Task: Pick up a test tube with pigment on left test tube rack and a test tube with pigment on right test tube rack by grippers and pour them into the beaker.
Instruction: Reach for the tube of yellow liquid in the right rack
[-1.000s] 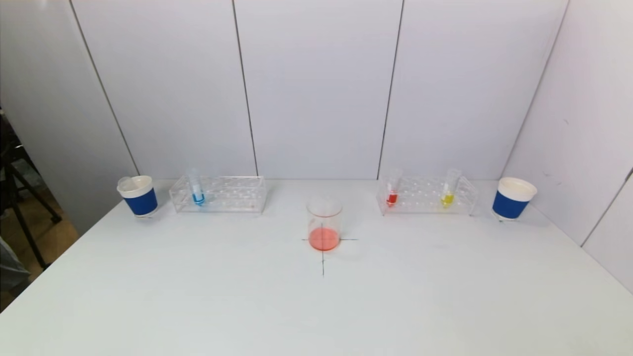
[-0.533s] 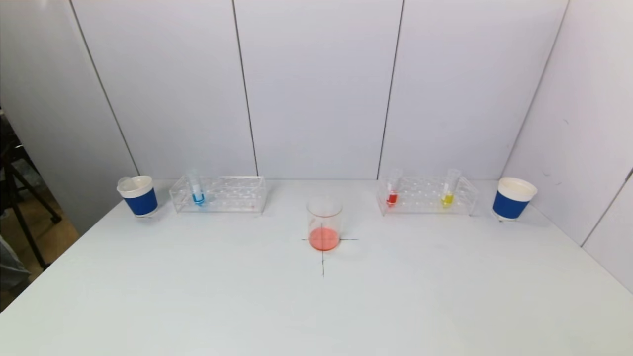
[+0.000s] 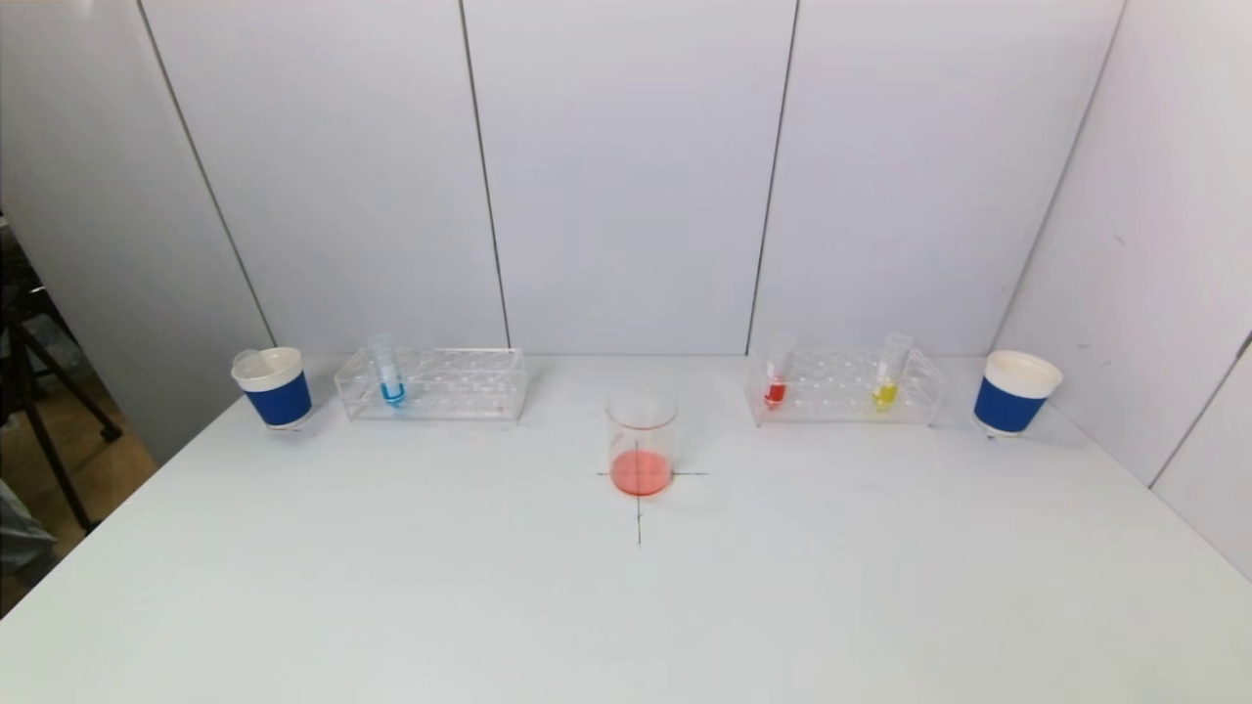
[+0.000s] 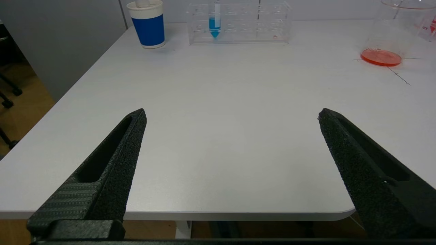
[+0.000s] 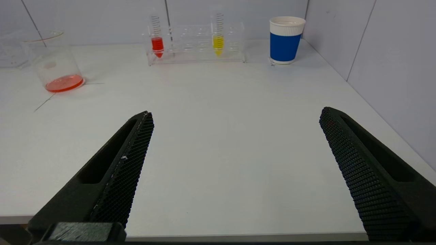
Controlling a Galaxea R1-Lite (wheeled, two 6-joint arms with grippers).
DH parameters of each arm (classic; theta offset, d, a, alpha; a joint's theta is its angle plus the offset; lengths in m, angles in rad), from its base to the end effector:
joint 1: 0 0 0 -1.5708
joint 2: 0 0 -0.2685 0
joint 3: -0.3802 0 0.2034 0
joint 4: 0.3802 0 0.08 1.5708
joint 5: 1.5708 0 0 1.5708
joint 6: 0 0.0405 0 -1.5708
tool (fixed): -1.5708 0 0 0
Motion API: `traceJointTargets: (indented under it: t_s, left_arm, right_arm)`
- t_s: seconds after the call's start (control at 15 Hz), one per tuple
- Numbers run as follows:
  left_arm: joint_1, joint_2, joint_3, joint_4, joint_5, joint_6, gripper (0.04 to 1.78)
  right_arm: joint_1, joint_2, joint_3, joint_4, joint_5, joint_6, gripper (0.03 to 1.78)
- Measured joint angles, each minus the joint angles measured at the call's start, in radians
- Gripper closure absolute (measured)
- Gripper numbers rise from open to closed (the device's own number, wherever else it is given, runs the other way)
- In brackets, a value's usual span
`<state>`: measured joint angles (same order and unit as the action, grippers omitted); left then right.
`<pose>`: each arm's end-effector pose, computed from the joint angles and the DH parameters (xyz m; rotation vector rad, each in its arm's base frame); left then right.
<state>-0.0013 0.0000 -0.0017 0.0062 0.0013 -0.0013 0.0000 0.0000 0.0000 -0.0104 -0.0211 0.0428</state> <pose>0.0407 0.0000 0.0753 -0.0013 0.0045 0.0000 0.0409 -0.0009 0.0767 0.0429 -0.0108 -0.0209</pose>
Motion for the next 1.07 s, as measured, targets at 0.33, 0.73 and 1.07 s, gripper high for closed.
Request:
traceJointTargets:
  t_s: [0.33, 0.73, 1.07]
  left_arm:
    - [0.0, 0.0, 0.0, 0.0, 0.0, 0.0, 0.06]
    - [0.0, 0.0, 0.0, 0.0, 0.0, 0.0, 0.06]
    - [0.0, 0.0, 0.0, 0.0, 0.0, 0.0, 0.06]
  right_arm:
    - [0.0, 0.0, 0.0, 0.0, 0.0, 0.0, 0.04]
    - [0.0, 0.0, -0.014, 0.002, 0.001, -0.02, 0.04]
    - [0.0, 0.031, -0.196, 0.077, 0.034, -0.057, 0.04]
